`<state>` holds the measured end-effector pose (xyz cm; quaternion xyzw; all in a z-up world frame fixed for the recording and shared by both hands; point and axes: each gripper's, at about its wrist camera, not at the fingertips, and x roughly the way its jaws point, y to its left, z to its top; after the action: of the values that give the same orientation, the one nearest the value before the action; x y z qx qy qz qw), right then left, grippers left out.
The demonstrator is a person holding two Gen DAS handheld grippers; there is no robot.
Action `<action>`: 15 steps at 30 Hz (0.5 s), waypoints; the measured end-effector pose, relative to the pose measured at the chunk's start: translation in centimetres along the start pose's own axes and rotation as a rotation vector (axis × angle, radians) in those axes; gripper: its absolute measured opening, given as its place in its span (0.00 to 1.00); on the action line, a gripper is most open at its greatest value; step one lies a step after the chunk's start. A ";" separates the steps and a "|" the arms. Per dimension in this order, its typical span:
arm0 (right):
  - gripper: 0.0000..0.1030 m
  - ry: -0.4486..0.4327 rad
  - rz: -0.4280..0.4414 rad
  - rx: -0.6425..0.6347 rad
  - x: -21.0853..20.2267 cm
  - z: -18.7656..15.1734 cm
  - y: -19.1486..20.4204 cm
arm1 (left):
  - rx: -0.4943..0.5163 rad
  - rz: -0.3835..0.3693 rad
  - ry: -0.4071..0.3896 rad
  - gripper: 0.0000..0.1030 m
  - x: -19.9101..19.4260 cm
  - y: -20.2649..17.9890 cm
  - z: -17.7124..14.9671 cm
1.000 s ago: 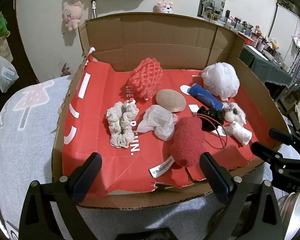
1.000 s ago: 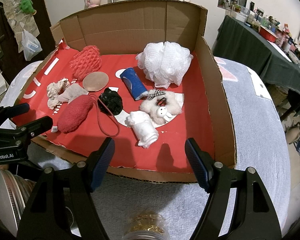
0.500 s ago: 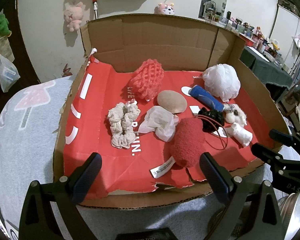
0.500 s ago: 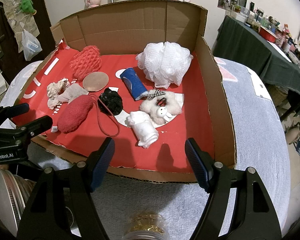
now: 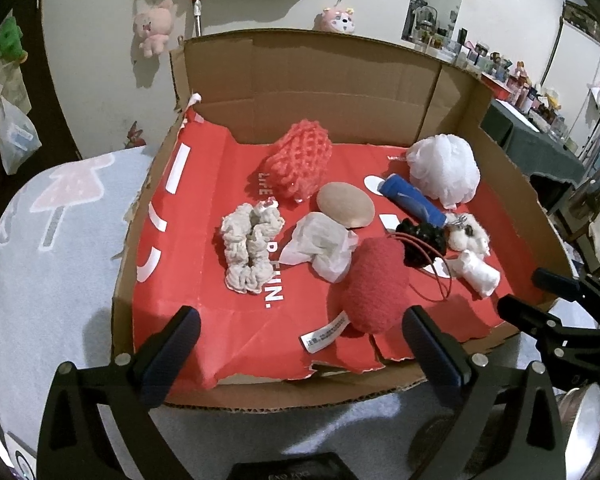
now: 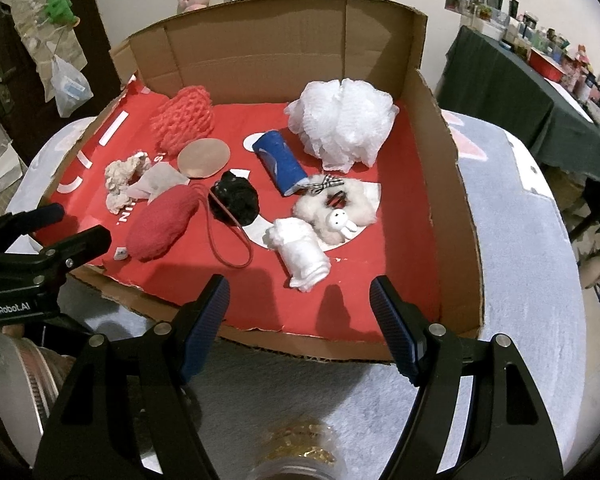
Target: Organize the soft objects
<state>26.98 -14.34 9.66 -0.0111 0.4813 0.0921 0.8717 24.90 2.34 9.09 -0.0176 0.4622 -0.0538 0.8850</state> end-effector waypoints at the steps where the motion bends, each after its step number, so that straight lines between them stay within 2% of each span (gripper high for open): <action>1: 0.70 0.000 0.001 -0.002 -0.1 0.1 0.0 | -0.003 0.000 -0.007 1.00 -0.4 0.0 0.1; 4: 0.70 -0.014 0.006 -0.001 -1.0 0.4 0.0 | -0.016 -0.021 -0.050 1.00 -2.4 0.2 0.5; 8: 0.70 -0.087 0.005 0.005 -4.1 1.0 -0.2 | 0.007 0.005 -0.150 1.00 -6.1 -0.1 0.4; 11: 0.79 -0.142 0.020 0.007 -6.7 0.8 -0.2 | 0.015 -0.010 -0.203 1.00 -8.6 -0.4 -0.1; 15: 0.79 -0.211 0.021 -0.007 -10.0 -0.4 0.3 | 0.022 -0.013 -0.292 1.00 -12.2 -1.1 -2.0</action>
<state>21.41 -15.63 17.93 0.0009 0.3868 0.1036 0.9163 16.30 2.61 18.02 -0.0186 0.3277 -0.0617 0.9426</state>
